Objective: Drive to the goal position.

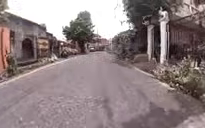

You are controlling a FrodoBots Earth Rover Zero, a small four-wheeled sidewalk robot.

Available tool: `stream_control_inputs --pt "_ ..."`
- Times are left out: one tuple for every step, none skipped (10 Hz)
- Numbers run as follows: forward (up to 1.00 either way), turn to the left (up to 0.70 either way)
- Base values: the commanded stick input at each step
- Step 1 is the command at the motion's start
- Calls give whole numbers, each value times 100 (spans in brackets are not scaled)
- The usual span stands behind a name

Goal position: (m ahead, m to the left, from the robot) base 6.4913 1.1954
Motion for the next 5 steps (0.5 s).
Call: stream_control_inputs --pt "50 0" --pt "50 0" --pt "50 0" --pt "50 0" --pt "50 0"
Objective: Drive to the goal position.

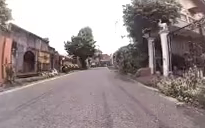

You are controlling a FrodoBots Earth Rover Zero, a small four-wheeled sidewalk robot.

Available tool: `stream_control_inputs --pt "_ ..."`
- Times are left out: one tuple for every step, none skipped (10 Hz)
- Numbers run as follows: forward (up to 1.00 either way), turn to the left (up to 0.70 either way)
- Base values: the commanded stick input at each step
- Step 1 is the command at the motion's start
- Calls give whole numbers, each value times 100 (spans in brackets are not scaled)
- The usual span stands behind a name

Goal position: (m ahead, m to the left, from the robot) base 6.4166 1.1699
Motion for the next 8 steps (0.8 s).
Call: stream_control_inputs --pt "50 0" --pt "50 0" --pt "50 0" --pt "50 0" --pt "50 0" --pt "50 0" --pt "50 0" --pt "50 0"
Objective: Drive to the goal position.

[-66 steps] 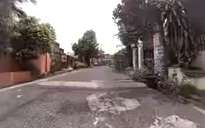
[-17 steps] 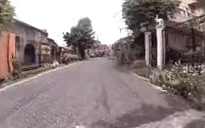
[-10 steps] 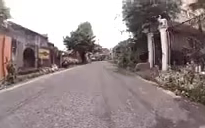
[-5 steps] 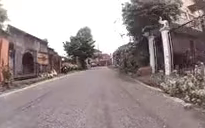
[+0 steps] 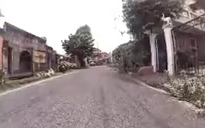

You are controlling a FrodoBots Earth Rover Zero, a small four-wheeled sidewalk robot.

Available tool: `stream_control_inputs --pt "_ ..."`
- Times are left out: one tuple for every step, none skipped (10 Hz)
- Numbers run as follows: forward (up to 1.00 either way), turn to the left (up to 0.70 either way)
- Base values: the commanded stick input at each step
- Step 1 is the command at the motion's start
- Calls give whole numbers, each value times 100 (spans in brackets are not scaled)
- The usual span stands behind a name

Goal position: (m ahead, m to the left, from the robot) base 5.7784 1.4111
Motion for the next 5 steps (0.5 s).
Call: stream_control_inputs --pt "50 0" --pt "50 0" --pt "50 0" --pt "50 0" --pt "50 0"
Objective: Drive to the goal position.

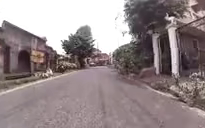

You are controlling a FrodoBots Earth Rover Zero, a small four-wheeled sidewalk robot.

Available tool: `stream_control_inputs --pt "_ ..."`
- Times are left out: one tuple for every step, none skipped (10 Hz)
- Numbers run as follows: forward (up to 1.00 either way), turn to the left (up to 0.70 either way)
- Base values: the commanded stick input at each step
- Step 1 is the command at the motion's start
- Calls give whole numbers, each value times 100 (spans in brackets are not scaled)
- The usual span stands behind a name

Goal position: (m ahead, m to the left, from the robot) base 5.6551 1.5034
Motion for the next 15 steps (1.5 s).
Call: stream_control_inputs --pt "50 0" --pt "50 0" --pt "50 0" --pt "50 0" --pt "50 0" --pt "70 0" --pt "70 0" --pt "70 0" --pt "70 0" --pt "79 0" --pt "85 0" --pt "85 0" --pt "85 0" --pt "85 0" --pt "85 0"
